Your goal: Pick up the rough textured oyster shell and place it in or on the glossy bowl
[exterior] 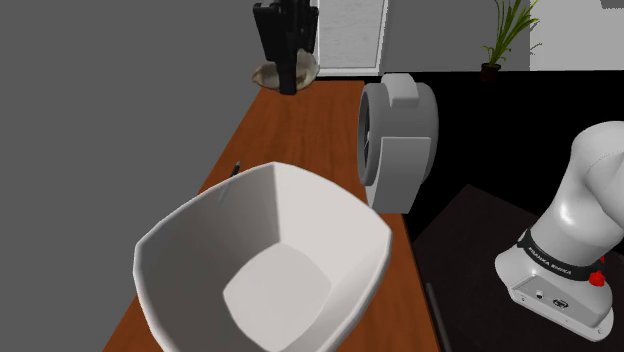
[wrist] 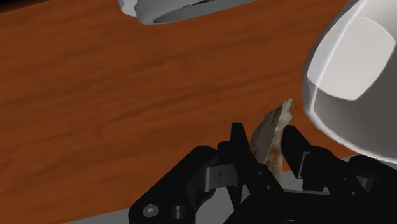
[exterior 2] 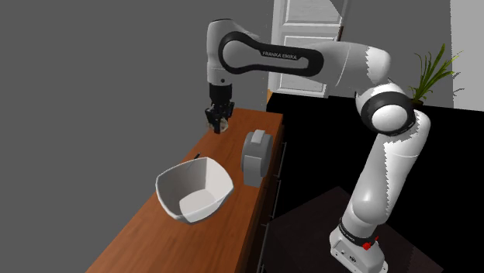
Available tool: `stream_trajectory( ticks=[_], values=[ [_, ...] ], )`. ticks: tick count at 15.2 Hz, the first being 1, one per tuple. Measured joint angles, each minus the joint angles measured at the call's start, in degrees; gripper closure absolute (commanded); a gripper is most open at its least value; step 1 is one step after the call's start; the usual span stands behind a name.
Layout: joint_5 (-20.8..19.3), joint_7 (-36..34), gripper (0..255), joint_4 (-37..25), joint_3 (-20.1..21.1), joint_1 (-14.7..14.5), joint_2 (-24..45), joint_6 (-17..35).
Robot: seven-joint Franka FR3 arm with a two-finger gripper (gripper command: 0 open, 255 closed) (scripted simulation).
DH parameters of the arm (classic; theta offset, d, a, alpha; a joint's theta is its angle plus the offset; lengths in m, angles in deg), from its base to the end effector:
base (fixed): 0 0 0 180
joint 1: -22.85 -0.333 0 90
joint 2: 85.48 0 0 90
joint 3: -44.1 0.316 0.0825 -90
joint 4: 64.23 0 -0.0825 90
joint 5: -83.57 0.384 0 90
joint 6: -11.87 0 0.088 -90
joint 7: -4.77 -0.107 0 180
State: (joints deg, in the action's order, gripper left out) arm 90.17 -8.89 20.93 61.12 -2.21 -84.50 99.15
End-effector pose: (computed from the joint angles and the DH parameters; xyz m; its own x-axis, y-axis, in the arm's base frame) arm 0.4047 0.3804 0.6517 0.8761 0.4821 -0.0079 0.4777 -0.8701 -0.1212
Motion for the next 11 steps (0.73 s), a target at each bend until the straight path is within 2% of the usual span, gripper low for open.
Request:
stream_trajectory(
  ticks=[8,11],
  values=[
    [-0.9,-11.1,255,-0.5,5.5,-5.8,1.1,1.7],
    [-2.3,-16.1,255,-3.5,7.8,-8.6,3.8,1.9]
  ],
)
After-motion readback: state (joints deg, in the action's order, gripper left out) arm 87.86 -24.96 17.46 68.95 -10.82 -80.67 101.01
